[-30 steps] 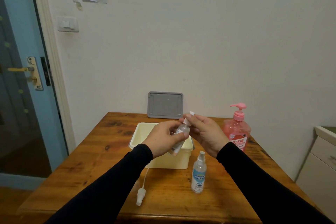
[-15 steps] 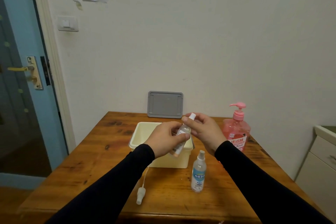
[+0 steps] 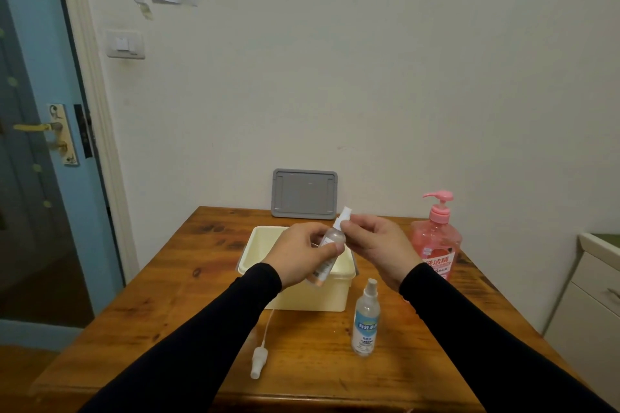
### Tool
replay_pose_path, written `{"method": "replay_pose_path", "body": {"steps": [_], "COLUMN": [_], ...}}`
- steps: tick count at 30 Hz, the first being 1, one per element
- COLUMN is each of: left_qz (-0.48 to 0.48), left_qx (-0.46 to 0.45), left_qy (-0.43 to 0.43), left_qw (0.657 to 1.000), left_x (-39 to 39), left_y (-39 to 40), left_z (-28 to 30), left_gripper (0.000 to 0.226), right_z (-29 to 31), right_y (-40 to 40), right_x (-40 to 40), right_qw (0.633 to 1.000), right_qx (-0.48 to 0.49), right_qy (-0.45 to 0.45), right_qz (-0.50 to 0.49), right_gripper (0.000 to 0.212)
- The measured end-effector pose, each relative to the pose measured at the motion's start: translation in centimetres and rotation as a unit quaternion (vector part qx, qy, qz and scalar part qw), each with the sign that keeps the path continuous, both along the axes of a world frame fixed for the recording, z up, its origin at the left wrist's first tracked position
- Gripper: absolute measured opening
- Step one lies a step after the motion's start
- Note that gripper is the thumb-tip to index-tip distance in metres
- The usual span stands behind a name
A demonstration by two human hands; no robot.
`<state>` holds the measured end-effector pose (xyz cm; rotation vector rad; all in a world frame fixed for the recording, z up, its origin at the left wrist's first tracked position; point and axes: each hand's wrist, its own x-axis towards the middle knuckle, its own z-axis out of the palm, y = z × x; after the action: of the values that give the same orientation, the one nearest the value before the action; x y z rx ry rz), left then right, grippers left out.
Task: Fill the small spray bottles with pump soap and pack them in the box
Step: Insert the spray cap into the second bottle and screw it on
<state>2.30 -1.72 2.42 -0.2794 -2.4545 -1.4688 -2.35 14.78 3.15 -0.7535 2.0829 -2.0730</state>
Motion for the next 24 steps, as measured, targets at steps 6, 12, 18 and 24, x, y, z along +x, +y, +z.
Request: {"method": "replay_pose_path", "body": {"steps": [6,12,18,24], "left_qz": [-0.013,-0.027,-0.018,0.002], "left_qx": [-0.016,0.004,0.024,-0.022], "left_qy": [0.005,-0.002,-0.017,0.0], "left_qw": [1.0,1.0,0.999,1.0], "left_x": [0.2,0.2,0.3,0.3], "left_y": [0.6,0.9,0.2,0.2], "left_z": [-0.1,0.3,0.7,0.1], "left_gripper": [0.017,0.017,0.024,0.023], "right_z": [-0.2,0.1,-0.1,-0.5], "right_y": [-0.2,-0.6,-0.1,-0.7], "right_x": [-0.4,-0.3,-0.5,-0.2], "right_qw": [0.998,0.988,0.987,0.997], "right_qx": [0.025,-0.098,-0.098,-0.051], "right_qy": [-0.008,-0.1,-0.081,-0.031], "right_qz": [-0.051,0.066,0.094,-0.047], "right_gripper": [0.045,0.03,0.026,0.041]}}
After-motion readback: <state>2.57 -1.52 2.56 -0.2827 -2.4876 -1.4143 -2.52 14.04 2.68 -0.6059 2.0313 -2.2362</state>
